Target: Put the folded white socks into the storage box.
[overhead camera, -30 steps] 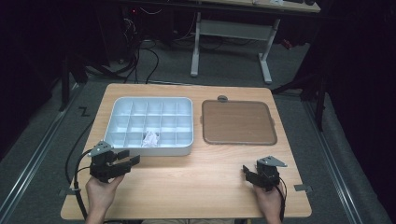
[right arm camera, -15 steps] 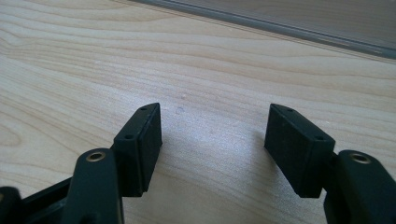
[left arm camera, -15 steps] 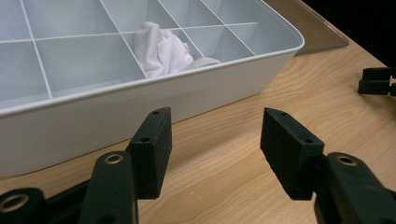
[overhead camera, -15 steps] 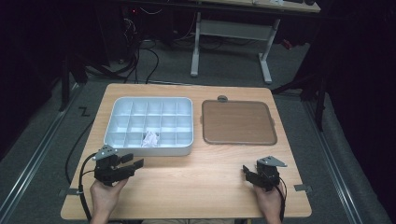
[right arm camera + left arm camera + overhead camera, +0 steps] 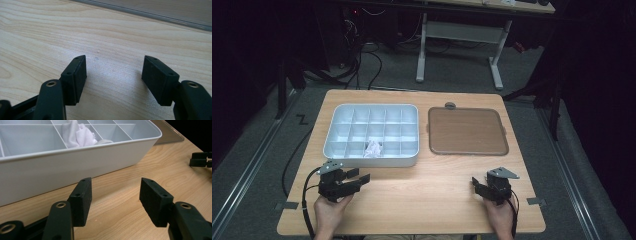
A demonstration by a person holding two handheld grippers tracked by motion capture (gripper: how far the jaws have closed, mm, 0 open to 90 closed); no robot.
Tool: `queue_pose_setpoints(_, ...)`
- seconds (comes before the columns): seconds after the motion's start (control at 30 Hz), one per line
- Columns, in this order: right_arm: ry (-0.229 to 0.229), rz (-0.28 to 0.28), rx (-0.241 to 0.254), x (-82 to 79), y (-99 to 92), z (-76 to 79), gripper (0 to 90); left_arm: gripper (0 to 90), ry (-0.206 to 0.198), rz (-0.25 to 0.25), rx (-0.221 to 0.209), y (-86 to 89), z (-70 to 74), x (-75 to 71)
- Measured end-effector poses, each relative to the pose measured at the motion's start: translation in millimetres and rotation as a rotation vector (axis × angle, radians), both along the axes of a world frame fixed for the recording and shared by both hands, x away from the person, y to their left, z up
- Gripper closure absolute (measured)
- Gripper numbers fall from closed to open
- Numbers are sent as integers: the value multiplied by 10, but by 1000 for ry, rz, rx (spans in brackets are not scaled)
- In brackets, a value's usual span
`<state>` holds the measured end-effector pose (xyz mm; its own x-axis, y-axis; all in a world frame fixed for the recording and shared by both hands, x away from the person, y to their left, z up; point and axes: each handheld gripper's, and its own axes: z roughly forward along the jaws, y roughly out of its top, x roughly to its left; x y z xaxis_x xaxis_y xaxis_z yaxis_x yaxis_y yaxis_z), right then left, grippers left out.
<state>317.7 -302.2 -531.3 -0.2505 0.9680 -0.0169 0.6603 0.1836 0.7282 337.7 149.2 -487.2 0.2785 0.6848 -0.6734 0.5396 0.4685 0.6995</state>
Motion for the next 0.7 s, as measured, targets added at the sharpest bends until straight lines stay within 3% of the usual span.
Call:
queue_pose_setpoints(0.3,-1,1,-1,1,0,0,370,441,5,0,10,-91,-89,-8)
queue_pose_setpoints(0.7,-1,1,-2,0,0,0,370,441,10,-24,68,-240,-236,-1)
